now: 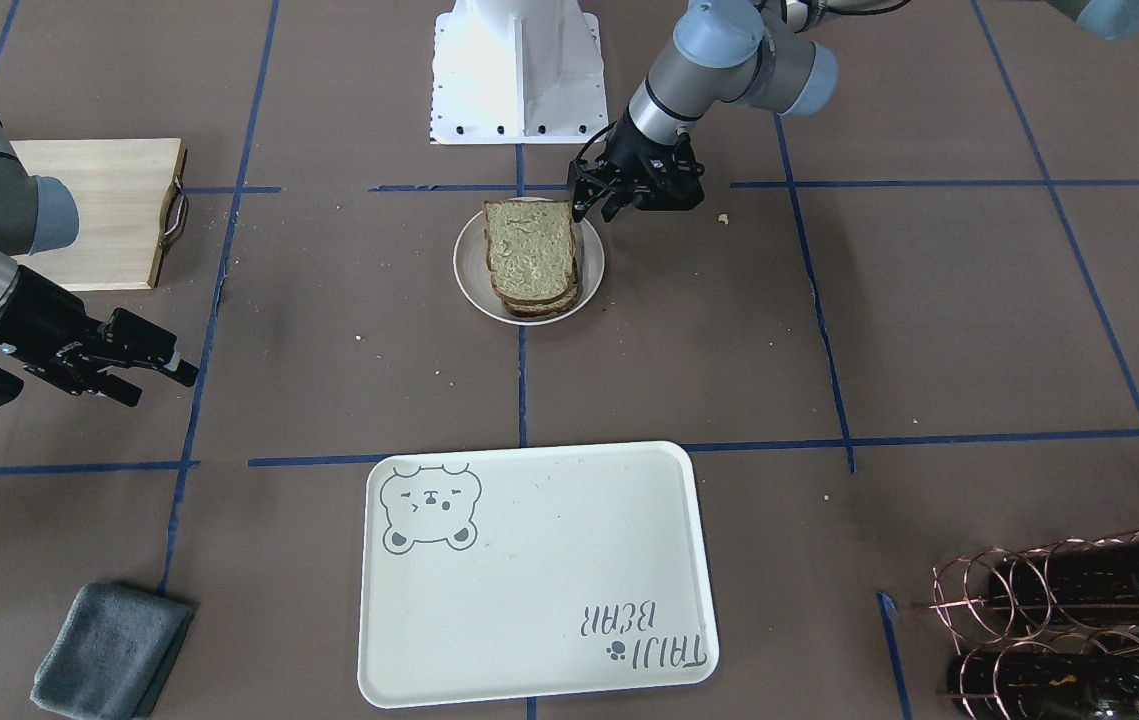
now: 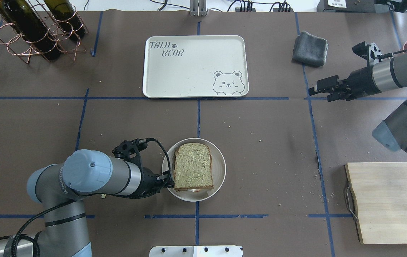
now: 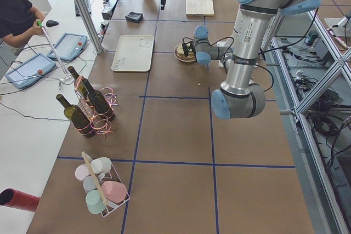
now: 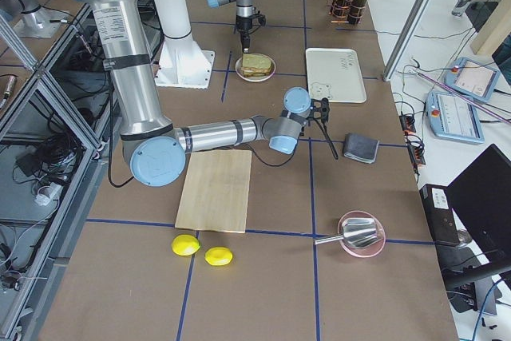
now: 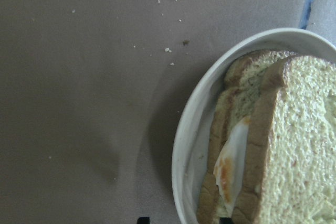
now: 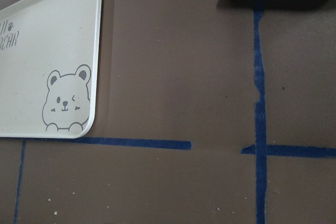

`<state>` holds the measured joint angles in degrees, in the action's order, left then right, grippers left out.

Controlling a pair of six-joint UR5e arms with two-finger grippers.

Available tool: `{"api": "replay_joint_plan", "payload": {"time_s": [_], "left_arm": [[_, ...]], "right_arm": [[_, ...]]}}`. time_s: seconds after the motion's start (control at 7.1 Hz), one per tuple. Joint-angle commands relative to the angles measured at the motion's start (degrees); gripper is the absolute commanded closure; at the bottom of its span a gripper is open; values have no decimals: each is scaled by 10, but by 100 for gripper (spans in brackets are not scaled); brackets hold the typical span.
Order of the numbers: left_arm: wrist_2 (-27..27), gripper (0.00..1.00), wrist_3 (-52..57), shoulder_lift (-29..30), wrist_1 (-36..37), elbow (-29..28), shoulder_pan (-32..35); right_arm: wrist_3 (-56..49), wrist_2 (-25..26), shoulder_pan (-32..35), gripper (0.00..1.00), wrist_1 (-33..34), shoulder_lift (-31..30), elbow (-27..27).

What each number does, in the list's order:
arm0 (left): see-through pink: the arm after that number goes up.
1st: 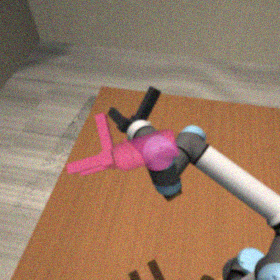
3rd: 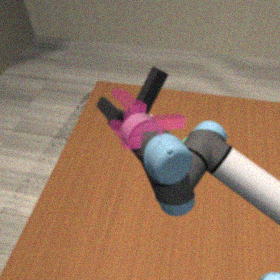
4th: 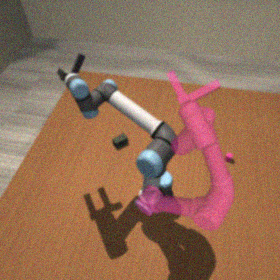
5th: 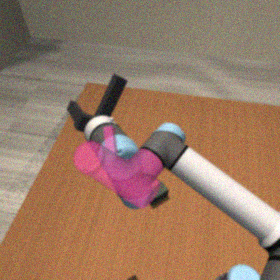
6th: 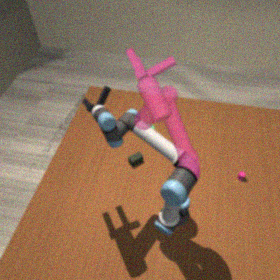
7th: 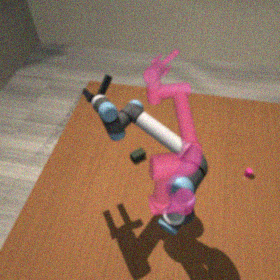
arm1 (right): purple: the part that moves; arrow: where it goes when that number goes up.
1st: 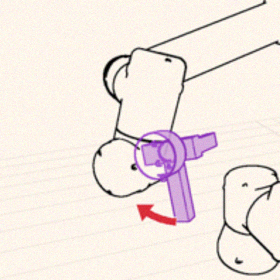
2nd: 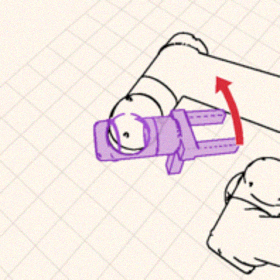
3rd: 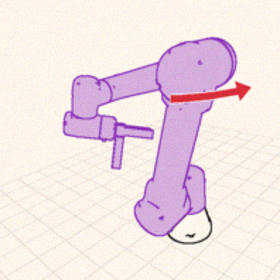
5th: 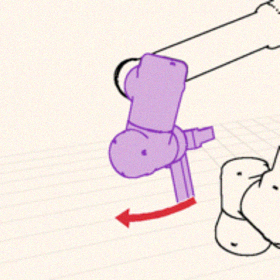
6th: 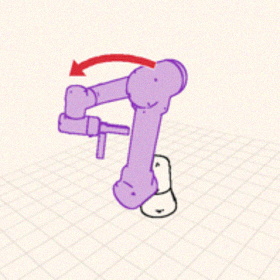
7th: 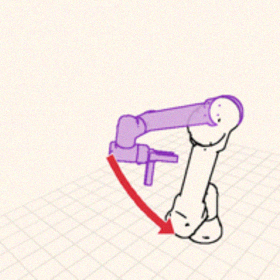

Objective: Make sandwich and place on tray
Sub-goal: 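Withdraw the right gripper while the left gripper reaches to grasp the plate rim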

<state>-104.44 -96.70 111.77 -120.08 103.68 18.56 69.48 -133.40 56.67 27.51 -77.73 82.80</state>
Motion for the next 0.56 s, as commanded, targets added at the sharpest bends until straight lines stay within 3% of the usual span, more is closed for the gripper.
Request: {"api": "replay_joint_plan", "payload": {"time_s": [0.0, 0.42], "left_arm": [[4, 49, 0, 1, 3, -5, 9], [12, 52, 1, 6, 1, -16, 12]], "right_arm": [[-15, 2, 1, 0, 3, -7, 1], [-15, 3, -2, 0, 3, -8, 1]]}}
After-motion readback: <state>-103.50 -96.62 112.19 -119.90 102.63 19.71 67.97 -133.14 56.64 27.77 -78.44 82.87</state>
